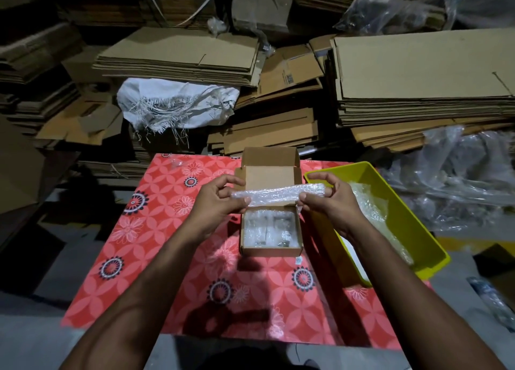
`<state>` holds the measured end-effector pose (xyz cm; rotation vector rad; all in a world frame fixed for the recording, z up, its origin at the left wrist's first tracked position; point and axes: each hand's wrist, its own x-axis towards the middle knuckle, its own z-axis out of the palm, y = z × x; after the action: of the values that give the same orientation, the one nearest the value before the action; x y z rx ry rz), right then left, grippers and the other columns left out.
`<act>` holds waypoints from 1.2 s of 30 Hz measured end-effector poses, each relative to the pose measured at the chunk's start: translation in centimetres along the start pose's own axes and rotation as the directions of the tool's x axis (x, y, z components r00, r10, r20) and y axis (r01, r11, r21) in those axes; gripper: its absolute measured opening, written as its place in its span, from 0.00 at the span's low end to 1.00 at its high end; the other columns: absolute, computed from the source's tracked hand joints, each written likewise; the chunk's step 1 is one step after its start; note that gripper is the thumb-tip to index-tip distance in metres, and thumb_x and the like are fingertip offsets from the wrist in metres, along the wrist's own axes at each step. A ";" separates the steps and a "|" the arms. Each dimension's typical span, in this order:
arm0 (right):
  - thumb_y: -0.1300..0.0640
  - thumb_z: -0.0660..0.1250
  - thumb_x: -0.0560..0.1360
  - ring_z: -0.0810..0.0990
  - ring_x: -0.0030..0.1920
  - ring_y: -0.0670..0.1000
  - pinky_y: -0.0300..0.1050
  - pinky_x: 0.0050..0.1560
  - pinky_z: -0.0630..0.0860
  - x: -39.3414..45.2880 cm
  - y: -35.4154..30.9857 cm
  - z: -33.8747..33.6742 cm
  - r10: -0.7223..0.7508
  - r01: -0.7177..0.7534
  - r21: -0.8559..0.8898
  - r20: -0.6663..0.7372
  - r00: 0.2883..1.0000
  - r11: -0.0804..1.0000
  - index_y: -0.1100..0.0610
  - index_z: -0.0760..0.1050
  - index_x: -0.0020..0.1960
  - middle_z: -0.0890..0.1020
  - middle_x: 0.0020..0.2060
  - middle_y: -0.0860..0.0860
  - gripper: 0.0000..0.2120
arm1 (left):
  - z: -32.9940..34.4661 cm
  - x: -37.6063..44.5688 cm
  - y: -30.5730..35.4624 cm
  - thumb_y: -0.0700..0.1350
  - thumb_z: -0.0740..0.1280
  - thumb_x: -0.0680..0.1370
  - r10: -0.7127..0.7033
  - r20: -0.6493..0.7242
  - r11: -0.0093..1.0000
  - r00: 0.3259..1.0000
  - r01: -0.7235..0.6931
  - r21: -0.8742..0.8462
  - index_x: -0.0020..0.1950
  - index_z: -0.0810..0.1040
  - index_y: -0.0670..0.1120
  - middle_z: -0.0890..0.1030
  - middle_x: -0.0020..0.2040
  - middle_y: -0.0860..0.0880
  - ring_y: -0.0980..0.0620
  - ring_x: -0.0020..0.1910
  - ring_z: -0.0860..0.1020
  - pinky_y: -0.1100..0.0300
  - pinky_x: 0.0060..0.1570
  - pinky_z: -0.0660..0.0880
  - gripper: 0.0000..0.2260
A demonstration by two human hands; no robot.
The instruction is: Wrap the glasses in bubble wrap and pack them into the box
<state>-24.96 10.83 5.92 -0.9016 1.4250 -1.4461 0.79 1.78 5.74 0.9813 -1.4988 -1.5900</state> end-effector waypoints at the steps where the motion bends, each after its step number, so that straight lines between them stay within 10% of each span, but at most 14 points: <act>1: 0.66 0.79 0.68 0.85 0.39 0.58 0.53 0.47 0.83 0.2 0.2 -0.1 -0.022 0.022 -0.043 -0.005 1.000 0.999 0.65 0.76 0.57 0.83 0.33 0.56 0.21 | -0.2 0.1 0.0 0.30 0.74 0.72 -0.010 0.031 0.999 0.999 0.008 0.050 0.58 0.78 0.43 0.81 0.38 0.43 0.45 0.38 0.81 0.52 0.45 0.81 0.17; 7: 0.69 0.76 0.70 0.82 0.36 0.57 0.45 0.39 0.80 0.7 -1.1 0.0 -0.160 0.175 -0.202 0.092 0.983 0.963 0.69 0.81 0.45 0.83 0.39 0.69 0.06 | 0.0 0.2 0.9 0.43 0.79 0.71 -0.014 0.202 0.901 0.979 -0.075 0.428 0.60 0.82 0.51 0.84 0.50 0.49 0.54 0.51 0.82 0.62 0.54 0.78 0.18; 11: 0.68 0.76 0.70 0.82 0.33 0.56 0.46 0.37 0.79 1.2 -1.9 0.8 -0.200 0.235 -0.257 0.155 0.967 0.937 0.68 0.81 0.43 0.83 0.35 0.65 0.05 | 2.2 0.6 2.0 0.45 0.78 0.72 0.089 0.175 0.863 0.981 -0.163 0.478 0.55 0.85 0.50 0.85 0.43 0.52 0.60 0.41 0.81 0.68 0.45 0.77 0.12; 19: 0.63 0.74 0.74 0.84 0.40 0.54 0.48 0.40 0.80 -0.1 0.0 3.2 -0.046 0.055 -0.049 0.176 0.983 0.997 0.59 0.81 0.49 0.85 0.38 0.54 0.05 | 3.9 0.8 0.5 0.38 0.73 0.76 -0.039 0.069 0.988 0.997 0.028 0.154 0.49 0.83 0.42 0.85 0.40 0.45 0.49 0.38 0.82 0.54 0.42 0.77 0.03; 29: 0.68 0.74 0.72 0.82 0.37 0.53 0.53 0.40 0.83 0.1 2.1 4.5 -0.189 0.194 -0.072 0.065 0.980 0.978 0.59 0.83 0.52 0.82 0.38 0.58 0.10 | 5.1 -0.4 0.2 0.32 0.71 0.76 -0.122 0.044 0.987 0.992 0.126 -0.103 0.53 0.77 0.37 0.83 0.38 0.40 0.54 0.27 0.80 0.65 0.25 0.72 0.07; 36: 0.68 0.76 0.71 0.82 0.40 0.51 0.45 0.39 0.80 -0.1 3.0 4.9 -0.319 0.318 -0.159 0.016 0.948 0.935 0.56 0.85 0.44 0.83 0.40 0.55 0.08 | 4.7 -0.4 -0.9 0.33 0.67 0.79 -0.193 0.076 0.963 0.978 0.204 -0.174 0.54 0.79 0.42 0.85 0.39 0.44 0.49 0.36 0.83 0.55 0.35 0.81 0.07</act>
<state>-20.00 9.38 3.36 -1.2765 1.4662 -1.5879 -3.22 4.30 5.02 1.0129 -1.2987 -1.8767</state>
